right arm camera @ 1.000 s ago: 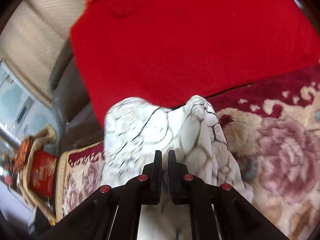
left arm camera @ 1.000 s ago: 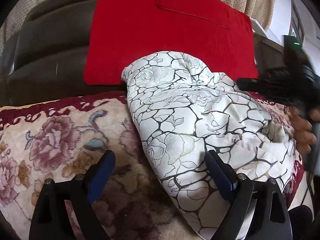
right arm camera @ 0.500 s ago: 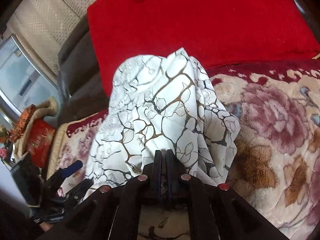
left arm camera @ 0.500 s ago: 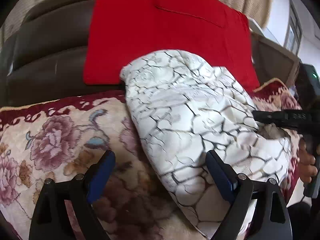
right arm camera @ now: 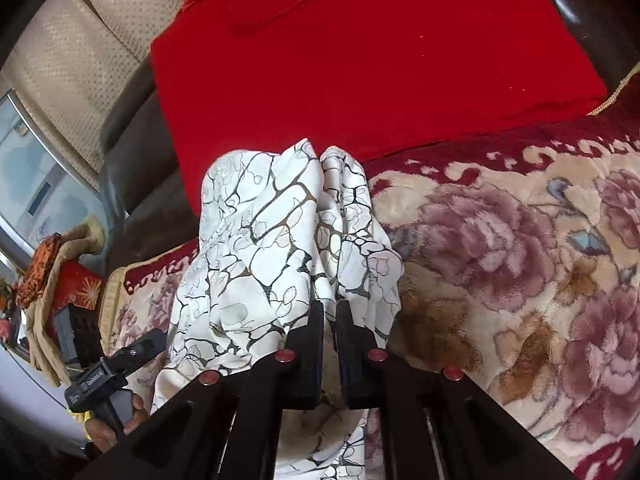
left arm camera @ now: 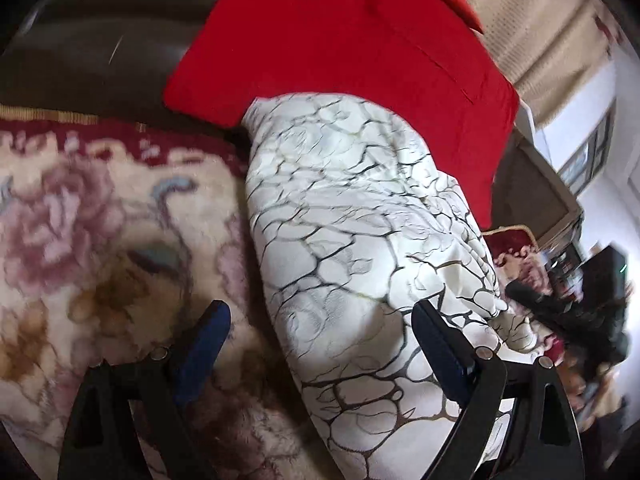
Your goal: Fold large clothes
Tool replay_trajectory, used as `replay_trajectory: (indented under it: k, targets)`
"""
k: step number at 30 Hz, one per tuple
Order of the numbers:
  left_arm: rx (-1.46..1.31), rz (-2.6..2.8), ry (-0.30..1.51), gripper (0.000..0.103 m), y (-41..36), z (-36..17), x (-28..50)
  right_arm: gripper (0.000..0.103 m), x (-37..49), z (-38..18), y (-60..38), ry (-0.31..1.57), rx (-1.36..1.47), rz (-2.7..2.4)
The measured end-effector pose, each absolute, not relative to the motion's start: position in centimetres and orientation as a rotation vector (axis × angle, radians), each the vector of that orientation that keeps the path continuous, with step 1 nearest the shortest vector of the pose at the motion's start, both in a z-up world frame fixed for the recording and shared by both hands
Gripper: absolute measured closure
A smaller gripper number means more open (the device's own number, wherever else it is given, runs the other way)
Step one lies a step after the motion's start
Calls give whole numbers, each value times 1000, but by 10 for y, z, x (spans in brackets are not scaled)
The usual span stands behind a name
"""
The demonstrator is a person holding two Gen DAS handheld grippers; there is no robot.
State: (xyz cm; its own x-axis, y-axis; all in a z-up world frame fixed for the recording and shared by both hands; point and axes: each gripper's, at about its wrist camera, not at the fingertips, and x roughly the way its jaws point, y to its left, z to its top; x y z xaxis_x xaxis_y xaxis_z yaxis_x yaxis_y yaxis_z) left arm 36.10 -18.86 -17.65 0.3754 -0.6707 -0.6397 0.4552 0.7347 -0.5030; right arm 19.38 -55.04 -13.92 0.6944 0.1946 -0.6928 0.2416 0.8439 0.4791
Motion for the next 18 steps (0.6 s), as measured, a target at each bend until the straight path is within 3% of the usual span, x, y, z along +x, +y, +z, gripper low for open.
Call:
replay_trajectory:
  k: [5, 8, 12, 18]
  targets:
    - [10, -719, 879, 11, -222, -169, 340, 94, 201, -125, -517, 826, 506, 121]
    - [151, -681, 800, 10, -236, -164, 326, 93, 201, -145, -498, 940, 438, 119]
    - [158, -664, 798, 10, -237, -163, 325, 96, 193, -167, -503, 930, 461, 122]
    - [141, -663, 803, 10, -230, -161, 328, 96, 207, -136, -500, 890, 431, 120]
